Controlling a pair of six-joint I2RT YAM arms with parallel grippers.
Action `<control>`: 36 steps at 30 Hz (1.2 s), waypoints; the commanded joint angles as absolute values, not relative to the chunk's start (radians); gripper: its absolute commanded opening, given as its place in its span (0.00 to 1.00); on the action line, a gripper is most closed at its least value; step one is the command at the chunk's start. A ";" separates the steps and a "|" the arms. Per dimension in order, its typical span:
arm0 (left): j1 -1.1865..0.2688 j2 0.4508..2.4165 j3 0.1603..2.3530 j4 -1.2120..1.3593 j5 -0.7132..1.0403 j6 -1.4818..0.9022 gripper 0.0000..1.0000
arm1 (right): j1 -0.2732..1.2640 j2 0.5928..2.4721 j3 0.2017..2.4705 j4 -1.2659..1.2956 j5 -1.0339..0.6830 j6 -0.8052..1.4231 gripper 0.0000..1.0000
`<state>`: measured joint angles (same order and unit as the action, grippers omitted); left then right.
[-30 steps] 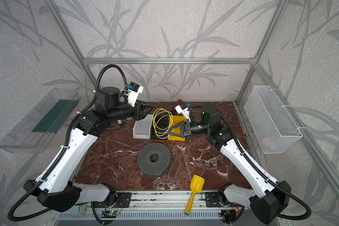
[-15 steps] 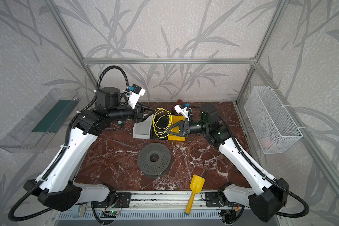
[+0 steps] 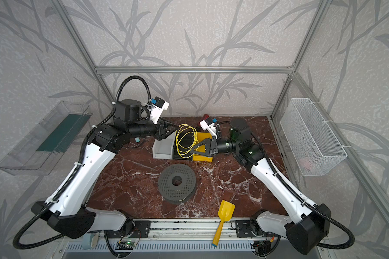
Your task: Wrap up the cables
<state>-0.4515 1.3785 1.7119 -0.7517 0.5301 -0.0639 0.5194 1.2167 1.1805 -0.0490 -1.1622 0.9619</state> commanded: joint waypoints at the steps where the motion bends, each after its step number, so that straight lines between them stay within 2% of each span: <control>1: -0.456 1.389 1.704 -0.762 0.569 -0.038 0.42 | 0.524 1.212 1.174 -0.013 -1.183 0.966 0.00; 14: -0.454 1.351 1.674 -0.769 0.580 -0.040 0.45 | 0.523 1.223 1.168 0.011 -1.178 0.983 0.00; 30: -0.454 1.374 1.671 -0.765 0.598 -0.040 0.33 | 0.524 1.217 1.168 0.020 -1.172 0.996 0.00; 33: -0.455 1.376 1.671 -0.769 0.604 -0.041 0.25 | 0.525 1.220 1.166 0.024 -1.170 0.998 0.00; 36: -0.454 1.374 1.666 -0.767 0.623 -0.044 0.23 | 0.525 1.223 1.165 0.032 -1.170 1.001 0.00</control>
